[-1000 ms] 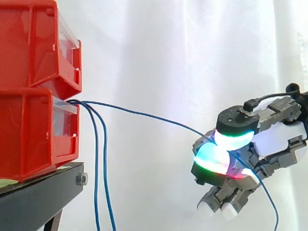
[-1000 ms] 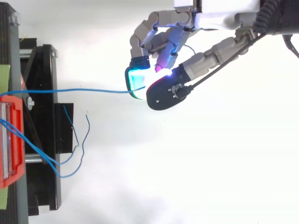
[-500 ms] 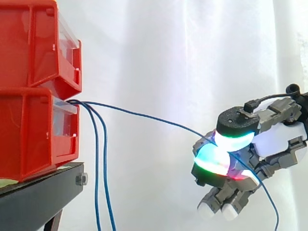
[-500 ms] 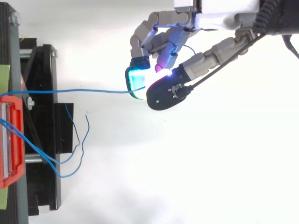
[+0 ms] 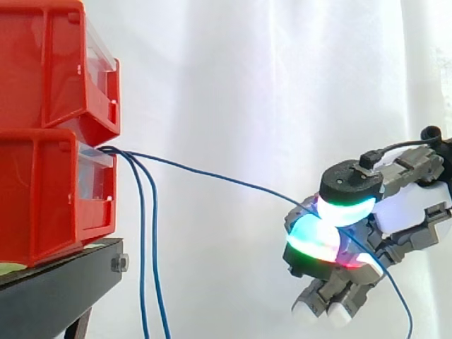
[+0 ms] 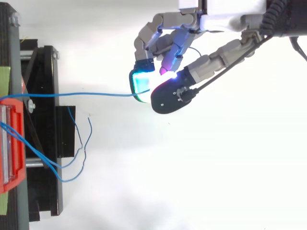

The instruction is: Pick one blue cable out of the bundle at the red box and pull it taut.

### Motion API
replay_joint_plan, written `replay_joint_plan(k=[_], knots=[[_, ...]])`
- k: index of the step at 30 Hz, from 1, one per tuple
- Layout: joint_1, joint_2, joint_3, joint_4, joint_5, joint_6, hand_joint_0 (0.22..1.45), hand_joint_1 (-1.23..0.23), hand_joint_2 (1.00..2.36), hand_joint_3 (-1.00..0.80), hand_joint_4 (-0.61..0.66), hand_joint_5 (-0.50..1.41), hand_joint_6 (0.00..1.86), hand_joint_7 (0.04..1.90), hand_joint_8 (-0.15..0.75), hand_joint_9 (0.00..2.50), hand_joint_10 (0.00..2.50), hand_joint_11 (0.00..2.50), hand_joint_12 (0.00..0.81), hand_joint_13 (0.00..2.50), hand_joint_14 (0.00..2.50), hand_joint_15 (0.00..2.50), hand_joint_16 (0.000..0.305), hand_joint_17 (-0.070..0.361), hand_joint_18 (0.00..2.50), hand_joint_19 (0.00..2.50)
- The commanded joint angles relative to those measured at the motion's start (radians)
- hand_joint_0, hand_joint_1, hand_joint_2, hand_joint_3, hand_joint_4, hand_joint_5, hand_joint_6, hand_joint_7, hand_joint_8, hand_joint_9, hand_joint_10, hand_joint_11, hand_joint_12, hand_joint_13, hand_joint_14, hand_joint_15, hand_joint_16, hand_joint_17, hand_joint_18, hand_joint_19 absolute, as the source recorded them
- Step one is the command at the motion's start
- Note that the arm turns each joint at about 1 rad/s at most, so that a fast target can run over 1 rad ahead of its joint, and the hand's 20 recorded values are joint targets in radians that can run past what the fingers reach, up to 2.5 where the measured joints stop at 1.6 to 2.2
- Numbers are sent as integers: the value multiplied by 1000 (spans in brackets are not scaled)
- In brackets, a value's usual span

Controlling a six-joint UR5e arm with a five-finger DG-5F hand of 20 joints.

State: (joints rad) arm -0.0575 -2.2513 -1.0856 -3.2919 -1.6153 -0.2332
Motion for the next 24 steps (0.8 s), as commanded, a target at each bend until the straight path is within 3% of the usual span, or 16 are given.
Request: replay_joint_plan(k=[1,2,4,7,8,9,11,12,15,18,19,20,22,24], knots=[[1,1,-16,0,0,0,627,-789,1018,-73,19,-140,911,1017,370,949,6,1064,368,429,5,128,50,113,466,162],[-1,1,-43,0,0,0,627,-788,1018,-73,21,-140,911,1015,369,953,6,1068,368,431,4,119,50,113,469,165],[-1,1,-57,0,0,0,626,-789,1018,-69,19,-139,911,1017,370,955,5,1068,368,433,5,123,51,114,473,161],[-1,1,-200,12,0,0,627,-788,1018,-72,23,-140,910,1025,370,943,7,1053,369,425,4,117,51,114,472,161],[-1,-1,-231,18,0,0,627,-788,1018,-72,19,-139,911,1025,368,940,7,1053,369,423,5,127,51,114,471,165],[-1,1,-309,35,0,0,629,-788,1018,-78,16,-139,911,1020,367,932,8,1051,369,422,5,127,51,114,470,165],[-1,-1,-378,58,0,0,627,-787,1018,-77,22,-140,911,1024,367,930,8,1053,371,423,5,126,51,114,469,164],[-1,-1,-442,87,0,0,628,-787,1018,-80,19,-140,911,1022,365,928,9,1046,370,423,5,130,51,114,468,171],[-1,1,-565,169,0,0,627,-786,1018,-80,18,-140,911,1020,368,921,7,1050,371,423,5,133,51,114,467,172],[-2,-1,-614,244,0,0,629,-787,1018,-86,21,-140,911,1019,367,921,6,1034,369,419,5,126,51,114,466,173],[-2,1,-616,324,0,0,628,-786,1018,-83,18,-140,910,1023,369,920,7,1052,368,419,5,126,51,114,466,172],[-2,1,-616,324,0,0,628,-786,1018,-83,21,-140,911,1019,365,922,7,1035,368,420,5,129,51,114,466,173],[-2,1,-596,443,0,0,627,-785,1018,-82,18,-141,910,1023,365,920,7,1042,368,418,5,129,50,113,465,173],[-2,1,-585,488,0,0,627,-785,1018,-82,15,-141,911,1015,366,923,7,1048,367,419,5,127,50,113,465,173]])
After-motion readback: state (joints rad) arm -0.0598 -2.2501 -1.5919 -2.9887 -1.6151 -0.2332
